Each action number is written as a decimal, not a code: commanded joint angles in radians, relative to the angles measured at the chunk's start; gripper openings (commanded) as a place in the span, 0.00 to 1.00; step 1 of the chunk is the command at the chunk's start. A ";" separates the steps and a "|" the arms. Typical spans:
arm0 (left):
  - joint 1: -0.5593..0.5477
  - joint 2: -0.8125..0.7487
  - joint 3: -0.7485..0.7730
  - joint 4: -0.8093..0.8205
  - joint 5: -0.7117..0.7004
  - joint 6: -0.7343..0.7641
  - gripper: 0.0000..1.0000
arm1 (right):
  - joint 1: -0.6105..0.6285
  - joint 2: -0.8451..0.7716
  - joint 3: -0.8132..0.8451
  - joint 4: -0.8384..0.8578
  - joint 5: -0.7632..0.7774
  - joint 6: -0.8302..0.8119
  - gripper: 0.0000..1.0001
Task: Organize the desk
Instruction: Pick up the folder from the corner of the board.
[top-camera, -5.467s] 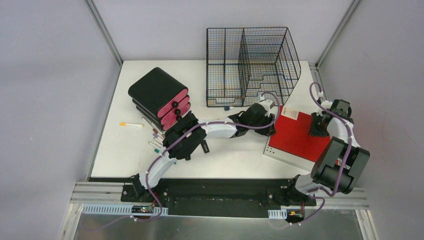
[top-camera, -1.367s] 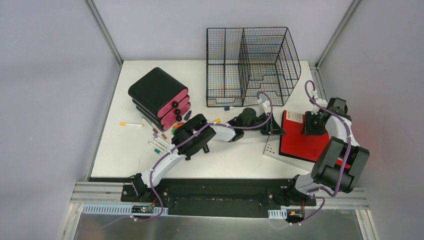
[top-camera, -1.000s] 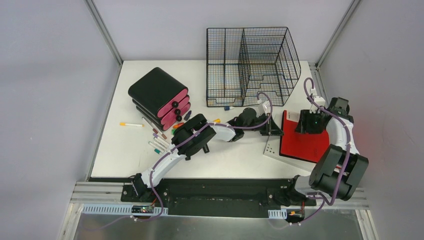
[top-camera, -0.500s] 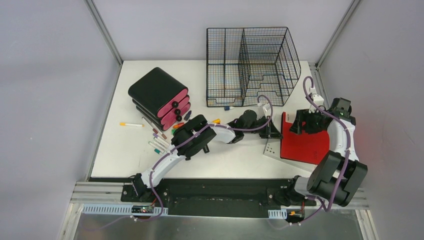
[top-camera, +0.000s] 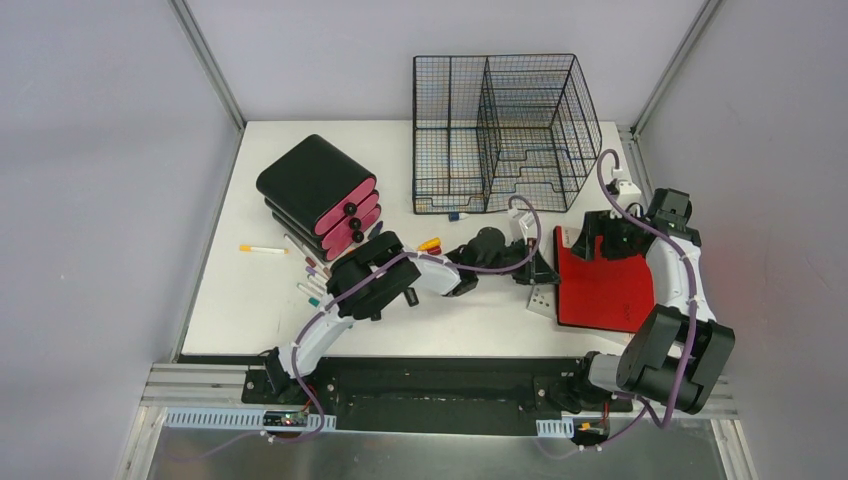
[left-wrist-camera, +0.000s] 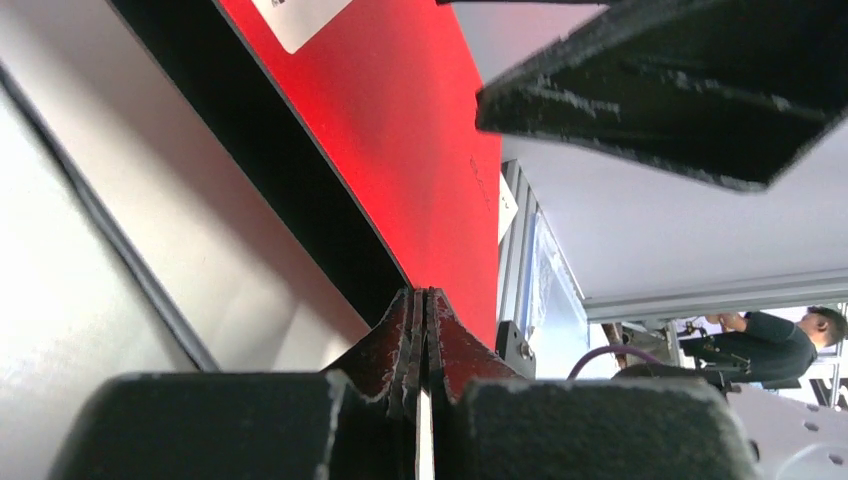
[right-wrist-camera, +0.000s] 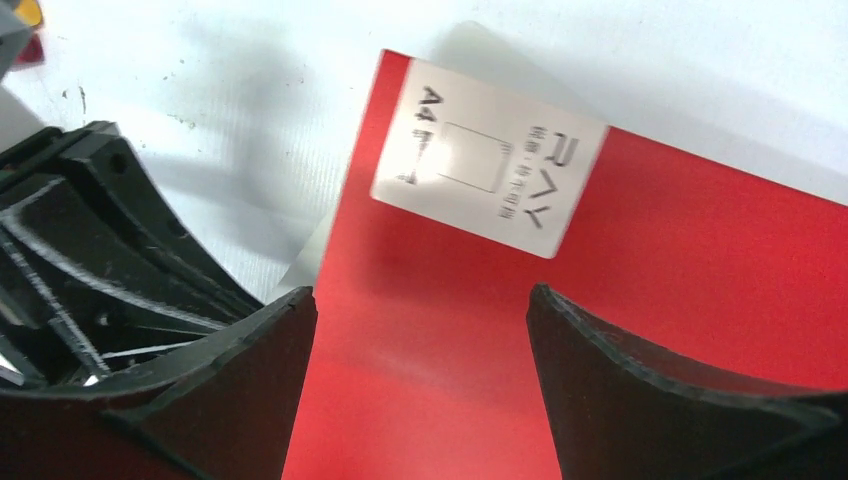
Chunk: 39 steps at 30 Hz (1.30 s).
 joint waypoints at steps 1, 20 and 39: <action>-0.001 -0.127 -0.096 0.135 -0.048 0.061 0.00 | 0.001 -0.026 0.023 0.015 0.008 0.013 0.80; 0.059 -0.235 -0.534 0.368 -0.087 -0.005 0.10 | 0.001 -0.026 0.024 -0.009 -0.051 -0.005 0.80; 0.063 -0.144 -0.526 0.317 -0.161 -0.185 0.67 | 0.001 -0.031 0.024 -0.016 -0.058 -0.022 0.80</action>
